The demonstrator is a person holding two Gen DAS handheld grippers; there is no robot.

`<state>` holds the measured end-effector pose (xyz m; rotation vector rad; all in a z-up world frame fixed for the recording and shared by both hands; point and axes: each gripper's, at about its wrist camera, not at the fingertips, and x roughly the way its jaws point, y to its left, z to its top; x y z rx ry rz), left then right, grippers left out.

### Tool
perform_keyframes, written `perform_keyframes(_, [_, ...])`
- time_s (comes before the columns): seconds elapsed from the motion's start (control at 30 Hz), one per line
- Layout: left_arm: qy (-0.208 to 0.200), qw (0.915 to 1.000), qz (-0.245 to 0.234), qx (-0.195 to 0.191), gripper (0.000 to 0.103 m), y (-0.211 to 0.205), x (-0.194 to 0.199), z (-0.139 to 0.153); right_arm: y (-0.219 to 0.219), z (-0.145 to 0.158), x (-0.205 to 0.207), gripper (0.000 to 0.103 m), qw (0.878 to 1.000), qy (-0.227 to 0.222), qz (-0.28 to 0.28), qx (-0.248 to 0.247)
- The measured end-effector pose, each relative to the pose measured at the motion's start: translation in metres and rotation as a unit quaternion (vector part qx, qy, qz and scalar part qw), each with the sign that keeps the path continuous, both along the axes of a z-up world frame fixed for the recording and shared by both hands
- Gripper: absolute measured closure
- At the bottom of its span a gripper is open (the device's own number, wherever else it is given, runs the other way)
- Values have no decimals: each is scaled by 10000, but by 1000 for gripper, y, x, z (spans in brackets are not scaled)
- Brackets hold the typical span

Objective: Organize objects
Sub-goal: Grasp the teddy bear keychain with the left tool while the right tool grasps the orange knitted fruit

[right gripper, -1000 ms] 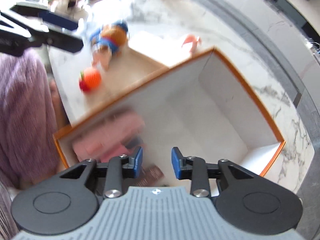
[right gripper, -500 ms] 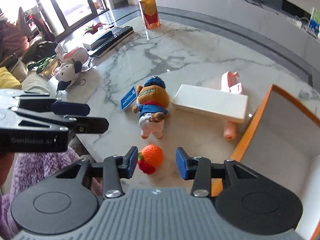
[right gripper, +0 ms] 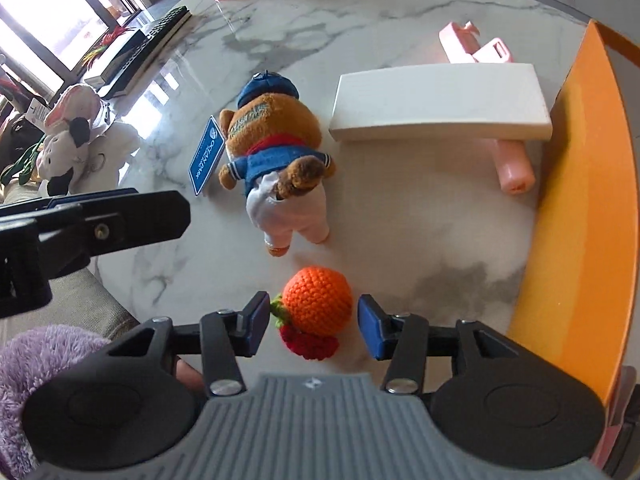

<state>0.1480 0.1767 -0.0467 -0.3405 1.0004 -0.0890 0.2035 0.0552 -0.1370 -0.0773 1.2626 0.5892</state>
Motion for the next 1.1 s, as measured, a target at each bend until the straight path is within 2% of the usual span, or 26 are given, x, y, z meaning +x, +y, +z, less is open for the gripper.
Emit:
perform_keyframes(0.1, [20,9998,100,-157,39,3,8,-4,1,0,1,55,9999,-48,10,-100])
perform_keyframes(0.23, [171,9975,467,-510,33,12,23,-14,5,8,2,56,9954,-604,62,-747])
perform_keyframes(0.3, [256,9961,632,-560,30,13,30,-20,5,10,5,57,9920,-815,91,-963])
perform_keyframes(0.37, [386,9941,810,-612,28,15,38,-28,4,11,10,58,9925,-805,79,-922])
perform_keyframes(0.53, [730,9828,1257,-1137,25,24,51,-53,2,10,21,58,9933,-783,90,-846])
perform_keyframes(0.63, [767,9794,1423,-1206,25,25,56,-64,0,10,24,58,9937,-769,88,-809])
perform_keyframes(0.83, [826,9763,1444,-1383,46,24,58,-81,-3,9,28,58,9949,-752,56,-668])
perform_keyframes(1.0, [680,9818,1363,-1132,59,22,55,-72,-6,10,25,60,9955,-743,22,-590])
perform_keyframes(1.07, [642,9830,1338,-1083,62,23,50,-67,-8,15,21,70,9956,-777,25,-517])
perform_keyframes(1.1, [595,9839,1323,-1042,63,23,47,-63,-9,19,19,70,9956,-796,14,-503])
